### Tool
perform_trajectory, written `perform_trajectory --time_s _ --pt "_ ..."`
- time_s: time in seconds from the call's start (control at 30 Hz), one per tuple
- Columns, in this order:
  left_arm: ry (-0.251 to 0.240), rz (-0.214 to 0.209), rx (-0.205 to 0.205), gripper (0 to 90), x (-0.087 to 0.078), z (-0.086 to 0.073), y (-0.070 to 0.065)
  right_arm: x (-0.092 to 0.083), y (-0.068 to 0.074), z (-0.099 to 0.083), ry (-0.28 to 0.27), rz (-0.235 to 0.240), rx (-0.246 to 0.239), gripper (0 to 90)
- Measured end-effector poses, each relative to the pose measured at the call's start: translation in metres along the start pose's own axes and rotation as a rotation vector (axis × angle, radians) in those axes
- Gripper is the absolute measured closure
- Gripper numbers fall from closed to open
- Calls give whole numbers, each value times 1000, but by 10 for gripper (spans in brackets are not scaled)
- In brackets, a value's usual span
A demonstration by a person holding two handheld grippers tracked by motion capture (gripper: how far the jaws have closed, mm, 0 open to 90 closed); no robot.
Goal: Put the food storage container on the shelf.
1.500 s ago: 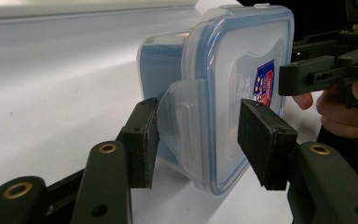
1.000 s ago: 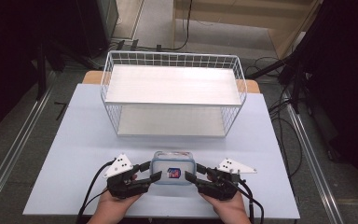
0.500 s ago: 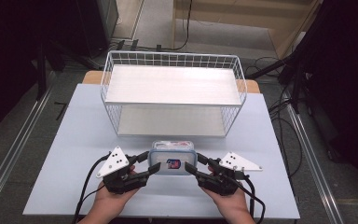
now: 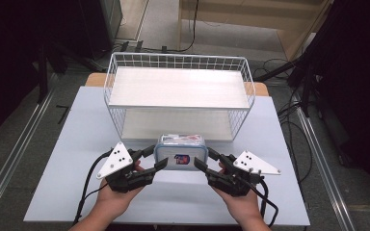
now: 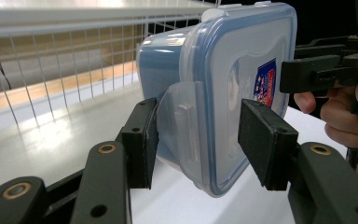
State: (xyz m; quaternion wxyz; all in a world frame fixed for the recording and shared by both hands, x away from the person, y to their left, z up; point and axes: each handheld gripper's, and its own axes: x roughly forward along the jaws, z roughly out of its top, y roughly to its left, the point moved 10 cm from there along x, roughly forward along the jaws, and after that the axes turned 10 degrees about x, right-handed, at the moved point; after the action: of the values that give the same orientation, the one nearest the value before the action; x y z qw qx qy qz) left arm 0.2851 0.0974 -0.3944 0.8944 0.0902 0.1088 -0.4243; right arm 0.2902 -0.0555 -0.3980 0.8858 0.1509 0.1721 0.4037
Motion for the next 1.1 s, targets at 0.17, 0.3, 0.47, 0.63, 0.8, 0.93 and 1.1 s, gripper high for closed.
perform_trajectory --time_s 0.17,0.3,0.47,0.63,0.8,0.93,1.1 --pt "-19 7 26 493 -2 12 2 -2 4 11 -24 2 -18 507" --pt "-46 13 42 493 -4 23 4 -4 8 23 -53 5 -44 506" --pt "-64 20 55 492 -4 31 6 -4 10 34 -73 8 -61 506" --pt "-93 27 82 492 -6 45 9 -5 14 47 -100 7 -89 506" --pt "-110 33 93 490 -8 54 11 -6 18 56 -112 11 -102 505" --pt "-125 44 107 488 -9 64 13 -7 21 66 -134 14 -112 505" --pt "-135 44 121 488 -9 72 15 -8 22 72 -142 13 -119 505"
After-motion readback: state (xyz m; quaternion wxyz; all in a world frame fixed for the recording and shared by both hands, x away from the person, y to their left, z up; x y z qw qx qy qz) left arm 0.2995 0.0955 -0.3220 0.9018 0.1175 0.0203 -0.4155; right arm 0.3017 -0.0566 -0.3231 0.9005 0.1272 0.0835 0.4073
